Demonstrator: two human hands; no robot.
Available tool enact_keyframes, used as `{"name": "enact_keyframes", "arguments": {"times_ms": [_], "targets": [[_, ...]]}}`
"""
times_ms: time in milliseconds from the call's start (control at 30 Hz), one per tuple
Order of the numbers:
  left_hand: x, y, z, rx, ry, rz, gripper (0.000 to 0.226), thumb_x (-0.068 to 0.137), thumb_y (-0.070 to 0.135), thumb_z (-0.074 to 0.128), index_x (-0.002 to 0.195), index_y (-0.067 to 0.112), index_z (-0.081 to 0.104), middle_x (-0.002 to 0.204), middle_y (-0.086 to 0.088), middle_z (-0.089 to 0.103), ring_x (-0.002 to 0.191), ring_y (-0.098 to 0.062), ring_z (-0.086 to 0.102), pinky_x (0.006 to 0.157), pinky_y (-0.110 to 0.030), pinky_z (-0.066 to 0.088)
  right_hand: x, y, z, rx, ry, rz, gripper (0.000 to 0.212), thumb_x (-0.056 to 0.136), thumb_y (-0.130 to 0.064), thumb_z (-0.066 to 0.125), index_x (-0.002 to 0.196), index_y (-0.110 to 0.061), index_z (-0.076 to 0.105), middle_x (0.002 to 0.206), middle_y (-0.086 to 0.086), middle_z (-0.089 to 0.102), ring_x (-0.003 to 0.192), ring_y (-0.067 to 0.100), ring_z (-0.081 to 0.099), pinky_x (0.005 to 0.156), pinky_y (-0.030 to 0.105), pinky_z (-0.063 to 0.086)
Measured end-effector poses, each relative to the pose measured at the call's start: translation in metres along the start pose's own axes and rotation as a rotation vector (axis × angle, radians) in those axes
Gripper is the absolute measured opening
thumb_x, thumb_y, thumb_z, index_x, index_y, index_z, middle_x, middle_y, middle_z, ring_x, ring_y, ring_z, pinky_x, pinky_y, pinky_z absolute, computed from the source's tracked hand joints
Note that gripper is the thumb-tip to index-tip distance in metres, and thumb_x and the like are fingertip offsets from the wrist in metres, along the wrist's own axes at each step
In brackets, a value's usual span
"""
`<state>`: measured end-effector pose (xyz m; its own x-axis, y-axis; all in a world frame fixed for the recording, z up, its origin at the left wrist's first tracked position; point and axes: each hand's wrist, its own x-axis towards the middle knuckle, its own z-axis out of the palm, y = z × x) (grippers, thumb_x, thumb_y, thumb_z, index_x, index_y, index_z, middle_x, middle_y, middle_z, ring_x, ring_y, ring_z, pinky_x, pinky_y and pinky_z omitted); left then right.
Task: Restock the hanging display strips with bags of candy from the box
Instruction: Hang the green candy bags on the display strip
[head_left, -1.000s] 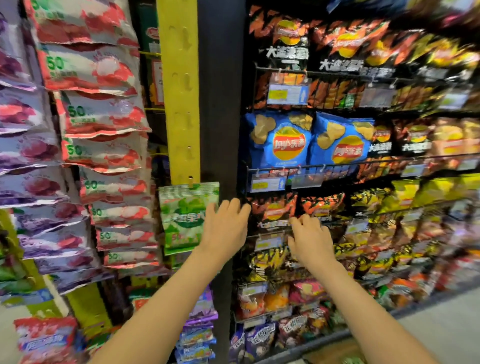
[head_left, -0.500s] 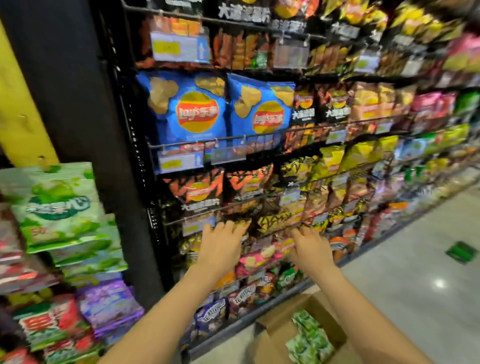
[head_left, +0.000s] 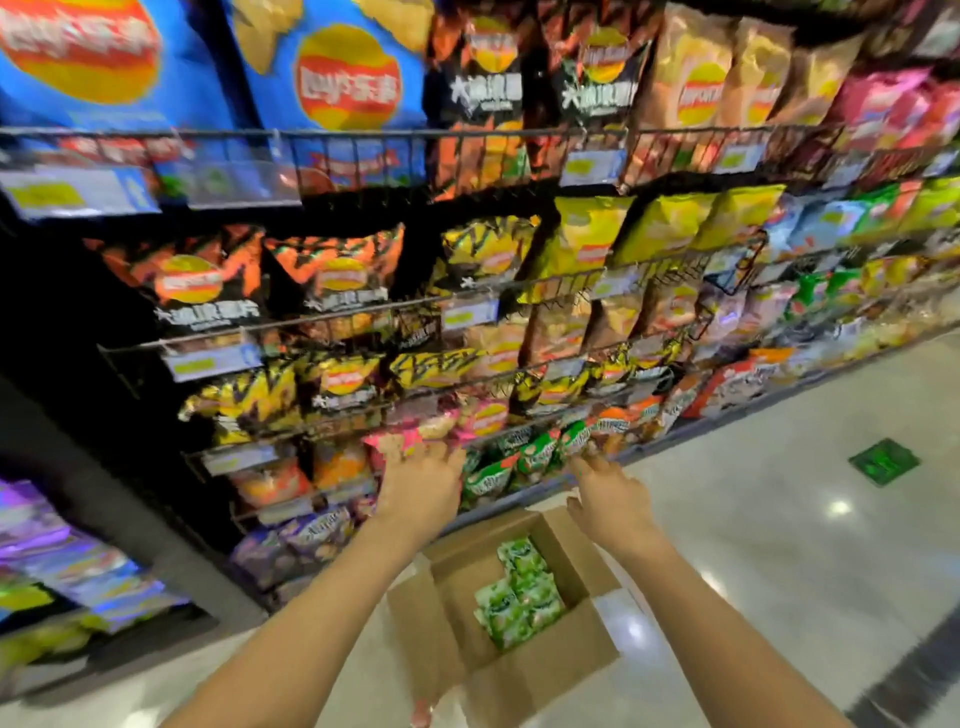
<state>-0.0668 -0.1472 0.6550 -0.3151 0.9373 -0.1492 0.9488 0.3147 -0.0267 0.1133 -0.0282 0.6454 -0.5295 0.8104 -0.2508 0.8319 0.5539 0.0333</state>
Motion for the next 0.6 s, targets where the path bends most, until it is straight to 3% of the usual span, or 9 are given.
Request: {"name": "enact_keyframes", "arguments": {"times_ms": [200,433,600], "targets": [[0.019,0.053,0.035,-0.054,-0.119,-0.027,0.038,0.099,0.021,0.035,0.136,0.015,0.037,0.132,-0.007,0.048,0.121,-0.026,0.047,0.102,-0.046,0.031,0.019,0.052,0.037,0.006,-0.199,-0.011,0.045,0.096,-0.03,0.044,0.138,-0.018,0.034,0.135,0.009,0.043,0.123,0.028,0.044,0.097,0.04,0.042],[0.043,0.084,0.08,-0.102,-0.26,-0.059,0.04,0.098,0.017,0.034,0.137,0.013,0.034,0.13,-0.009,0.049,0.117,-0.028,0.049,0.1,-0.044,0.032,0.048,0.076,0.085,0.069,-0.277,-0.007,0.042,0.095,-0.025,0.042,0.135,-0.013,0.037,0.134,0.011,0.044,0.121,0.031,0.045,0.093,0.04,0.044],[0.067,0.089,0.125,-0.139,-0.375,-0.114,0.046,0.095,0.015,0.037,0.14,0.016,0.03,0.14,-0.008,0.042,0.126,-0.028,0.044,0.107,-0.043,0.027,0.08,0.078,0.122,0.104,-0.329,0.033,0.041,0.093,-0.023,0.043,0.132,-0.012,0.041,0.126,0.01,0.049,0.118,0.03,0.047,0.092,0.039,0.043]]}}
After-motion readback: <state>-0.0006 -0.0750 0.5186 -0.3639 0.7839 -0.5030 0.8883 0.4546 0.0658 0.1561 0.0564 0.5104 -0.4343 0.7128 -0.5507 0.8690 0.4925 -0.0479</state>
